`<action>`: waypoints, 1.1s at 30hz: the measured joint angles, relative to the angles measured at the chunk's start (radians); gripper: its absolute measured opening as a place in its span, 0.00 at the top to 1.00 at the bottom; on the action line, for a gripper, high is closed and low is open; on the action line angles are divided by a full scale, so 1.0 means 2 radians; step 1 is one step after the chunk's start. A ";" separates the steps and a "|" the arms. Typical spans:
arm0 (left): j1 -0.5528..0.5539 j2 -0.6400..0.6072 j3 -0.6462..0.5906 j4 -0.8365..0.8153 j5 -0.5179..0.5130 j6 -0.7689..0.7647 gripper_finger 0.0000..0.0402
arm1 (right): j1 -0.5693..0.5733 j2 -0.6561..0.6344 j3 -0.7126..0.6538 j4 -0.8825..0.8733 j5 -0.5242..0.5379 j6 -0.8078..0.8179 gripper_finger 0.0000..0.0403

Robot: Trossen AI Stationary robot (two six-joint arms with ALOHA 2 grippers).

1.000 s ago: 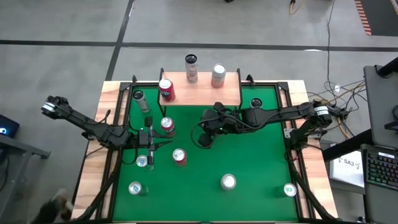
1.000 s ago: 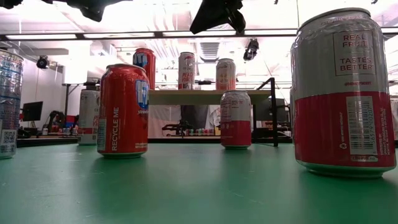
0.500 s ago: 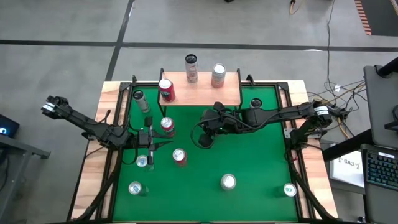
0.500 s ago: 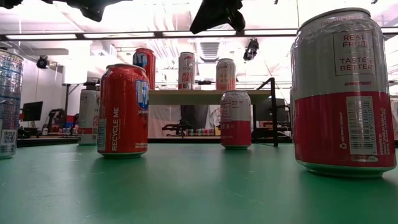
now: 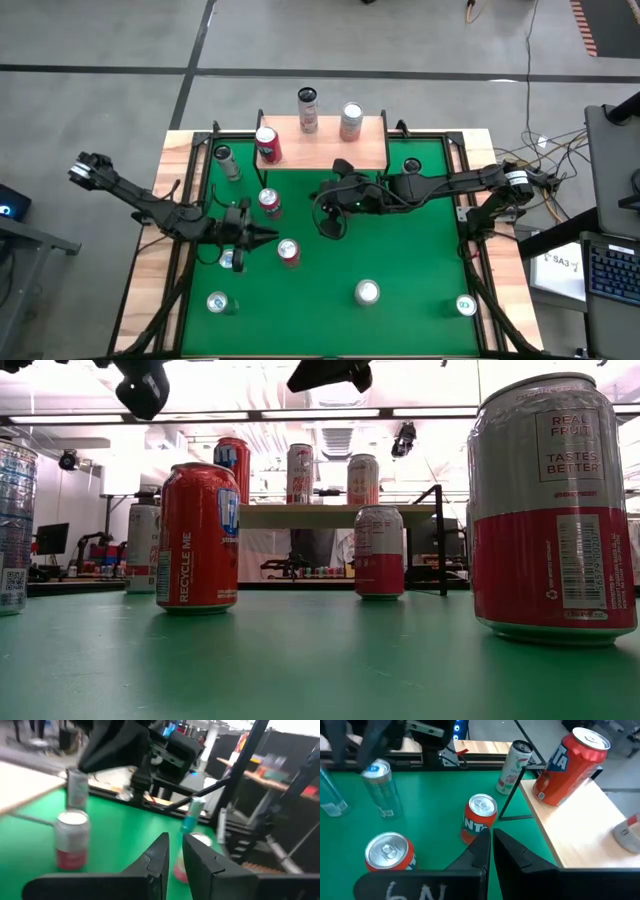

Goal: Place canned beverage on shelf
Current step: Put the top left blue soda can on the shelf

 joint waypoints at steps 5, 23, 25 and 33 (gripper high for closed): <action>-0.016 0.039 0.044 -0.043 0.000 -0.071 0.91 | 0.000 0.000 0.000 -0.002 -0.027 -0.017 0.97; -0.101 0.189 0.324 -0.662 0.002 -0.426 0.91 | 0.000 0.000 0.000 -0.052 -0.062 -0.033 0.97; -0.108 0.196 0.333 -0.680 0.011 -0.450 0.91 | 0.000 0.000 0.000 -0.053 -0.062 -0.036 0.97; -0.135 0.211 0.323 -0.689 0.074 -0.487 0.91 | 0.000 0.000 0.000 -0.053 -0.062 -0.041 0.97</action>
